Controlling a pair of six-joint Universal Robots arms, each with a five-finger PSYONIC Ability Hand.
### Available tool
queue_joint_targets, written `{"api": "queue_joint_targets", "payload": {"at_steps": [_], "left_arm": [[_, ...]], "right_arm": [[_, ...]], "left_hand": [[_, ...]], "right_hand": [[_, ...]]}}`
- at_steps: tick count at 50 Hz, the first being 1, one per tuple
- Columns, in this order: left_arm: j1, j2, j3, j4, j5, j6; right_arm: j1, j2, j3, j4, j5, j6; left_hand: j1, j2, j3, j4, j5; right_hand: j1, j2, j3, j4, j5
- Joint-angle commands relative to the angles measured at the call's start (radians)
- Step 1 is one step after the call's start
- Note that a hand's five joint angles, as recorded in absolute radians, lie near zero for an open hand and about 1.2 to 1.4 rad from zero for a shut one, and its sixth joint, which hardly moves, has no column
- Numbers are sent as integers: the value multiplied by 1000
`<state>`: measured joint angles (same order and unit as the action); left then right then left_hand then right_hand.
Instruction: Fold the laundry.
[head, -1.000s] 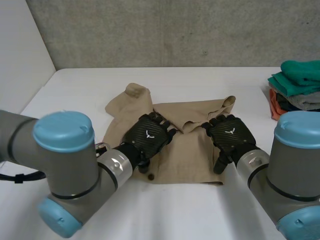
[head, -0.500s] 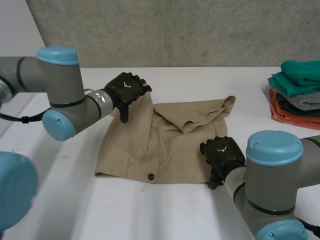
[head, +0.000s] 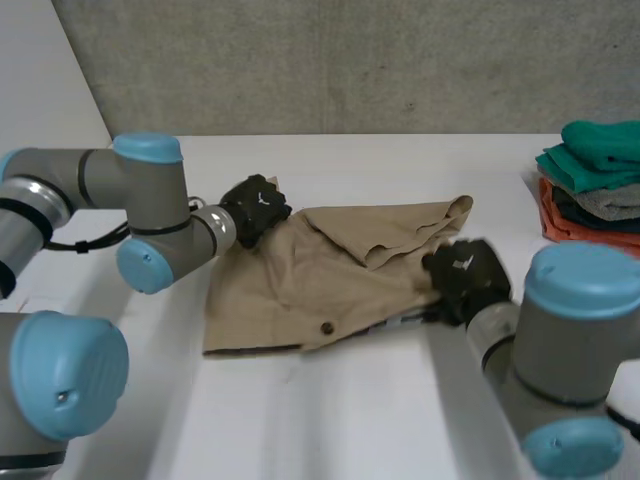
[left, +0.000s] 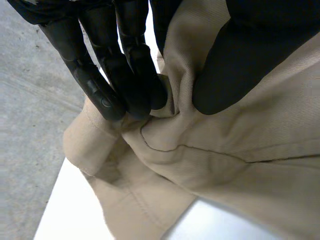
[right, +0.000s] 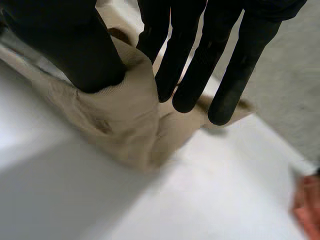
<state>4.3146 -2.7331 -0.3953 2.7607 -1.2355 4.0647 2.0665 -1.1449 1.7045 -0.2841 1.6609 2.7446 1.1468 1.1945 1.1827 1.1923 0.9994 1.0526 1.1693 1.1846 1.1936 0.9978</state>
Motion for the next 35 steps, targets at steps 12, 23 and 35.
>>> {"api": "queue_joint_targets", "payload": {"at_steps": [12,23,35], "left_arm": [[-186,533,-683,127,-209,-590],[-268,497,-751,326,-398,-665],[-156,658,-815,321,-343,-615]], "right_arm": [[-284,489,-895,-121,-236,-34],[-282,590,-1025,52,-135,-23],[-189,130,-581,587,-45,29]], "left_hand": [[249,202,214,204,222],[-816,-863,-852,-861,-843],[-922,-969,-958,-967,-949]], "right_hand": [[344,227,212,203,224],[-878,-995,-1010,-1019,-998],[-878,-995,-1010,-1019,-998]]}}
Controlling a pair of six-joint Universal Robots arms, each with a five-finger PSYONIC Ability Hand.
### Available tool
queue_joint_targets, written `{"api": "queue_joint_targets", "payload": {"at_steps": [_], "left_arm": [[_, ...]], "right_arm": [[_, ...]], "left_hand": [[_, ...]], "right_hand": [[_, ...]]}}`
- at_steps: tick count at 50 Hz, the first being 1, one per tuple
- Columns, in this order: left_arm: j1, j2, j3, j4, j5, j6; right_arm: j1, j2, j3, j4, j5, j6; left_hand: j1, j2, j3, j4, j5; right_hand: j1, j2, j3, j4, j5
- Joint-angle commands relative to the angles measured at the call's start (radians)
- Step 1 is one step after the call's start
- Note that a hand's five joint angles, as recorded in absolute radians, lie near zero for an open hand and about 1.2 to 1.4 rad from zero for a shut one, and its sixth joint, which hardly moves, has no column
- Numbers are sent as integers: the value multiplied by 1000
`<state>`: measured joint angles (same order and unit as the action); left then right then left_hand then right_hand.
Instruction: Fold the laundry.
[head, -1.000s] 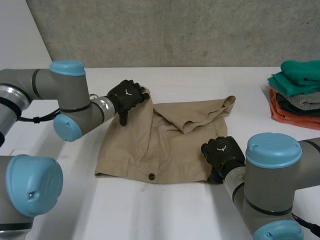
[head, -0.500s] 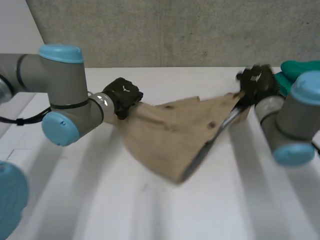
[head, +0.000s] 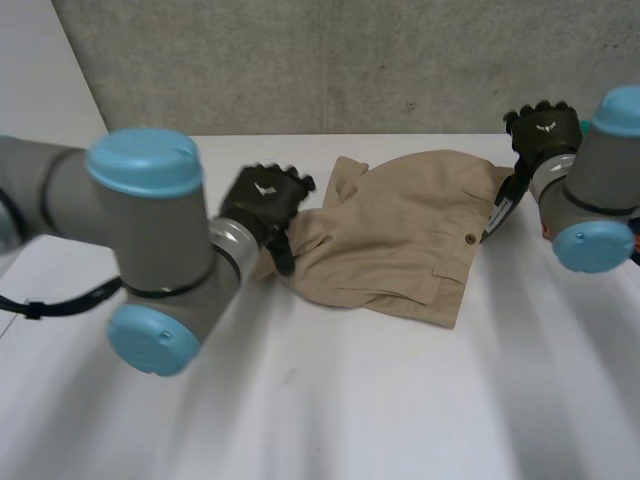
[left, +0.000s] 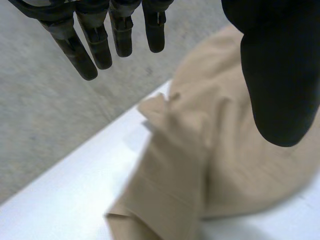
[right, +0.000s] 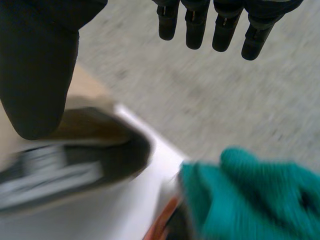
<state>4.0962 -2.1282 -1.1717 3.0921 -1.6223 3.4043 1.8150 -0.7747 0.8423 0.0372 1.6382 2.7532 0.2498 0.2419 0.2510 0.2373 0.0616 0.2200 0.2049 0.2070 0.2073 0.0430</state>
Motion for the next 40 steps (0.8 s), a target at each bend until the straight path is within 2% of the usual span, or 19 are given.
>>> {"api": "queue_joint_targets", "payload": {"at_steps": [1,7,14,17,20,22,23,27,33,37,40], "left_arm": [[67,47,-43,-10,48,55],[73,-73,-39,-17,59,133],[52,-185,46,-15,45,170],[46,-223,90,-13,19,191],[49,-242,119,-13,-5,217],[49,-243,127,-13,-7,225],[49,-239,135,-12,-4,233],[50,-199,135,-12,-2,231],[70,-75,95,-21,5,205],[88,45,41,-29,30,188],[101,132,-5,-53,59,190]], "right_arm": [[72,-256,316,276,-32,28],[156,-270,507,222,-75,167],[224,-166,528,54,-40,263],[239,-117,518,-34,11,237],[242,-97,512,-123,74,186],[241,-95,514,-157,91,166],[237,-95,514,-186,95,146],[236,-109,529,-194,85,125],[228,-213,580,-169,49,120],[191,-336,590,-139,-7,95],[165,-411,583,-56,-67,48]], "left_hand": [[-25,-17,-26,-12,-11],[-25,-17,-26,-12,-11],[119,127,118,131,133],[391,399,390,404,405],[828,836,827,841,842],[1096,1103,1094,1108,1109],[1146,1154,1145,1158,1160],[1147,1154,1145,1159,1160],[1147,1154,1145,1159,1160],[1147,1154,1145,1159,1160],[1147,1154,1145,1159,1160]], "right_hand": [[-46,-30,-32,-33,-43],[-46,-30,-32,-33,-43],[101,116,114,114,103],[248,263,261,261,250],[435,450,448,448,438],[640,656,653,653,643],[801,817,814,814,804],[1176,1191,1189,1188,1178],[1176,1191,1189,1189,1179],[1176,1191,1189,1189,1179],[1176,1191,1189,1189,1179]]}}
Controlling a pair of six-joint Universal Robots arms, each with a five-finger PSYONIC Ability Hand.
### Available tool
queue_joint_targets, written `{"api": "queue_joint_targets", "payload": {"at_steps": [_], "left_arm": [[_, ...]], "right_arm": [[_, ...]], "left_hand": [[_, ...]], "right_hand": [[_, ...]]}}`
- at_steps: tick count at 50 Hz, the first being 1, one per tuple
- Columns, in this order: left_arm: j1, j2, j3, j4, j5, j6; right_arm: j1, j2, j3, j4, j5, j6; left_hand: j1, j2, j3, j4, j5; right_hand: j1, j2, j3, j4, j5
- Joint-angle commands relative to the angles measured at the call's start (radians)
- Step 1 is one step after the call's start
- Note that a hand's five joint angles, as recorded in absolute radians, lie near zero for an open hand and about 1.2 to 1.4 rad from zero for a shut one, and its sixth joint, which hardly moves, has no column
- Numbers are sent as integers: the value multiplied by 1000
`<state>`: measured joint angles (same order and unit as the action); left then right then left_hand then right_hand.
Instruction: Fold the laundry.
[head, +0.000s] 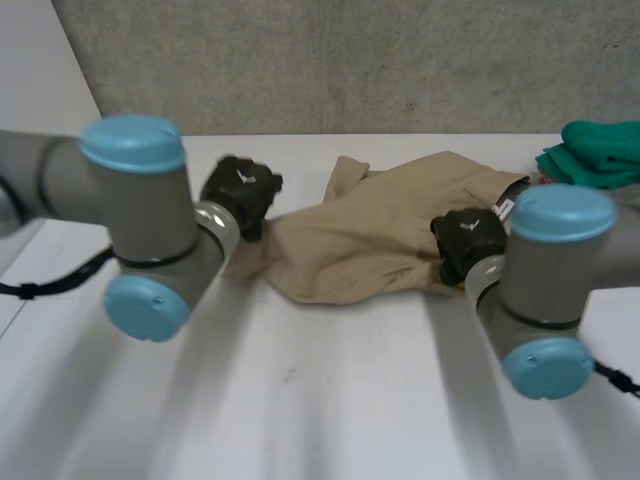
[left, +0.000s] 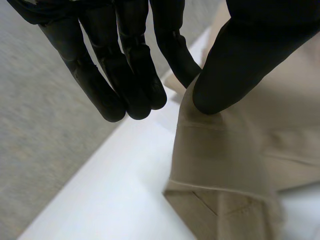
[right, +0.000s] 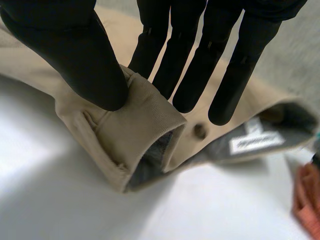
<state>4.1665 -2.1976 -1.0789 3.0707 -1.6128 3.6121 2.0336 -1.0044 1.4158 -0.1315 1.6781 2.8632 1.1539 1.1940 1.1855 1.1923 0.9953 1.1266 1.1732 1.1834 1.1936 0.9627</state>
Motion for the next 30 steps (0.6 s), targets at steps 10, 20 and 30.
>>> {"api": "queue_joint_targets", "payload": {"at_steps": [10,20,30], "left_arm": [[53,207,-203,-29,139,17],[47,-118,-61,115,109,77],[32,-1,-76,48,56,63]], "right_arm": [[-108,-235,-139,519,-202,-183],[-82,-88,-136,402,-186,-151],[-38,-31,-127,239,-20,-127]], "left_hand": [[242,202,211,204,226],[-366,-406,-398,-405,-382],[-911,-951,-943,-950,-927]], "right_hand": [[270,223,213,203,259],[270,223,213,203,259],[270,223,213,203,259]]}}
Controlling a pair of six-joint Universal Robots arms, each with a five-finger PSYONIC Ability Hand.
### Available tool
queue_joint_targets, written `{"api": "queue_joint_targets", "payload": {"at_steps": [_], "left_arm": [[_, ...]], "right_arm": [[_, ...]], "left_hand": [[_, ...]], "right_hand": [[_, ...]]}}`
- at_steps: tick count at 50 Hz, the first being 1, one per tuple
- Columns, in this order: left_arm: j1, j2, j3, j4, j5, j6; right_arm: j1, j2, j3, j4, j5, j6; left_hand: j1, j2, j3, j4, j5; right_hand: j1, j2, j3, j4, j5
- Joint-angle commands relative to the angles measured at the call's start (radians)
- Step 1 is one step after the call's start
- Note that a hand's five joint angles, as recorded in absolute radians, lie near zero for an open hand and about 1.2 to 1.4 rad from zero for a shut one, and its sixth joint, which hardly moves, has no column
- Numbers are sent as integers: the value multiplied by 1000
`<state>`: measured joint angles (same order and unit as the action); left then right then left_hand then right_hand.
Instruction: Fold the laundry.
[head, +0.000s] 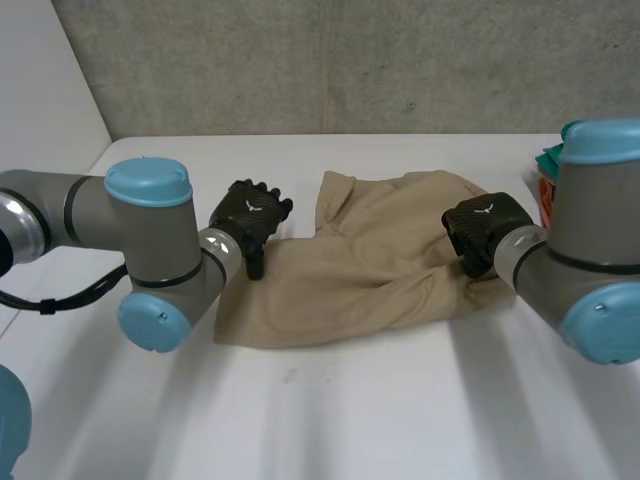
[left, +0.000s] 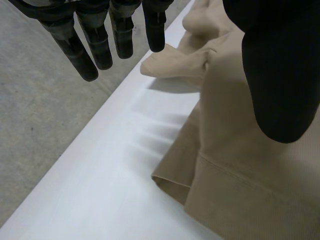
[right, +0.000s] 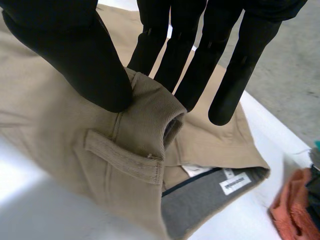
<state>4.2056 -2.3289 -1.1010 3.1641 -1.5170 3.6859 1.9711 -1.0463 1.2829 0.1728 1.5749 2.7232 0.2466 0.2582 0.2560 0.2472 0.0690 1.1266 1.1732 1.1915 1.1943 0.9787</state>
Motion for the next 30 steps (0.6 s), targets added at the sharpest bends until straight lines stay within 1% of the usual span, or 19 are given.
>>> {"api": "queue_joint_targets", "payload": {"at_steps": [1,2,4,5,9,12,15,19,23,26,27,29,30], "left_arm": [[-9,156,-75,-47,-45,-9],[-16,208,-118,-47,-54,-7],[-25,256,-174,-52,-57,-6],[-33,296,-235,-53,-55,-9],[-50,365,-371,-61,-46,-12],[-61,381,-433,-70,-35,-15],[-70,376,-479,-70,-22,-20],[-70,329,-476,-62,-23,-27],[-68,250,-429,-53,-28,-37],[-78,186,-373,-46,-29,-44],[-82,172,-358,-44,-31,-47],[-95,137,-318,-36,-37,-61],[-96,131,-307,-35,-41,-66]], "right_arm": [[26,8,7,-65,88,15],[31,-3,9,-65,89,21],[34,-15,13,-65,91,29],[35,-29,19,-64,91,36],[35,-75,30,-55,91,53],[40,-110,35,-45,89,70],[43,-132,33,-42,88,87],[43,-170,30,-30,85,116],[40,-205,26,-7,83,139],[34,-230,24,8,82,158],[31,-233,23,11,82,164],[20,-242,23,17,79,176],[17,-245,23,17,77,179]], "left_hand": [[2,-10,-7,1,5],[25,14,16,25,28],[66,55,57,66,70],[133,122,124,133,137],[196,184,186,195,199],[237,225,227,236,240],[237,225,228,236,240],[237,225,228,236,240],[240,228,230,239,243],[307,295,298,307,310],[357,345,347,356,360],[693,682,684,693,696],[901,890,892,901,904]], "right_hand": [[270,223,205,202,243],[270,223,205,202,243],[270,223,205,202,243],[270,223,205,202,243],[270,223,205,202,243],[270,223,205,202,243],[270,223,205,202,243],[270,223,205,202,243],[270,223,205,202,243],[270,223,205,202,243],[270,223,205,202,243],[270,223,205,202,243],[270,223,205,202,243]]}}
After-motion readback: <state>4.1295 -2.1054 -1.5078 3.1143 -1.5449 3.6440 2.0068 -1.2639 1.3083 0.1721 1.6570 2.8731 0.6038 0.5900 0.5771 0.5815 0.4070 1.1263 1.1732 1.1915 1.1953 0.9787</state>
